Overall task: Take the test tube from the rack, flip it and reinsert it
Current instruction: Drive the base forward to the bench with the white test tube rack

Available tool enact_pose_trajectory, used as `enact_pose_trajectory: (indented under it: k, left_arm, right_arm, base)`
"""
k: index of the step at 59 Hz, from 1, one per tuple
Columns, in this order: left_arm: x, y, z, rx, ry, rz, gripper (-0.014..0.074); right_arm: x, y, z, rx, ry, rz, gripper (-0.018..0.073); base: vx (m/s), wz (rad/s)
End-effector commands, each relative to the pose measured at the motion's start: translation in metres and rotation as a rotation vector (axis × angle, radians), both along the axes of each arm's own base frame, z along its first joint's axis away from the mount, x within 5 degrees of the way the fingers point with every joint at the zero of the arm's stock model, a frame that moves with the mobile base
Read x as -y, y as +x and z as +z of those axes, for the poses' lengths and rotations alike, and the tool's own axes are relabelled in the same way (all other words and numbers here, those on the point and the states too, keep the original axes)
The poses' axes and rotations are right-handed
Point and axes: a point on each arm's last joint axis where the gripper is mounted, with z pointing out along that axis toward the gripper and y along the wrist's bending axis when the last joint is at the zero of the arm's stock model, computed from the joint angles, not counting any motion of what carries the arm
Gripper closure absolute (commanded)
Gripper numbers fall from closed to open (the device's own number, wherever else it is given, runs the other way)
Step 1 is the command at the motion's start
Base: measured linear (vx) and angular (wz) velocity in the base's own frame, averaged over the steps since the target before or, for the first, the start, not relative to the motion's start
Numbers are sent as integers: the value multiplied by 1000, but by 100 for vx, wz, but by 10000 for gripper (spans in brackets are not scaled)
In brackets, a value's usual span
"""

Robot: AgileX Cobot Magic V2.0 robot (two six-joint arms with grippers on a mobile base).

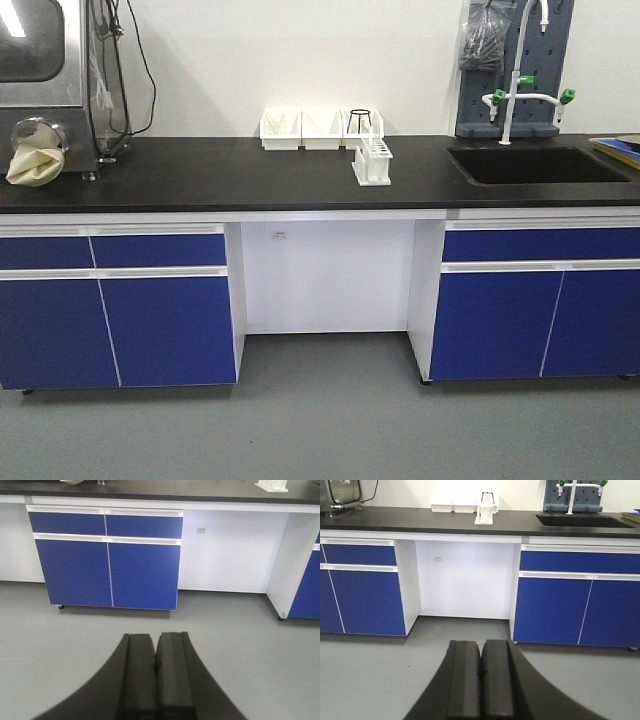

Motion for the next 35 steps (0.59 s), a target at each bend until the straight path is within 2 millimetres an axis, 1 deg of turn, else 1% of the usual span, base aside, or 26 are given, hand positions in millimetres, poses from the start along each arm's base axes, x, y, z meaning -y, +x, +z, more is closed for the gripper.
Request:
enact_pose_trajectory:
  k: [1, 23, 35]
  left_arm:
    - [1, 1, 8, 98, 4, -12, 603]
    - [1, 1, 8, 98, 4, -12, 603]
    - [1, 1, 8, 98, 4, -12, 603]
  right_arm:
    - [-1, 0, 7, 85, -9, 8, 571]
    - [-1, 0, 7, 85, -9, 8, 571]
    - [-1, 0, 7, 85, -9, 8, 571]
  base:
    - [7, 2]
    - [8, 5]
    - [7, -2]
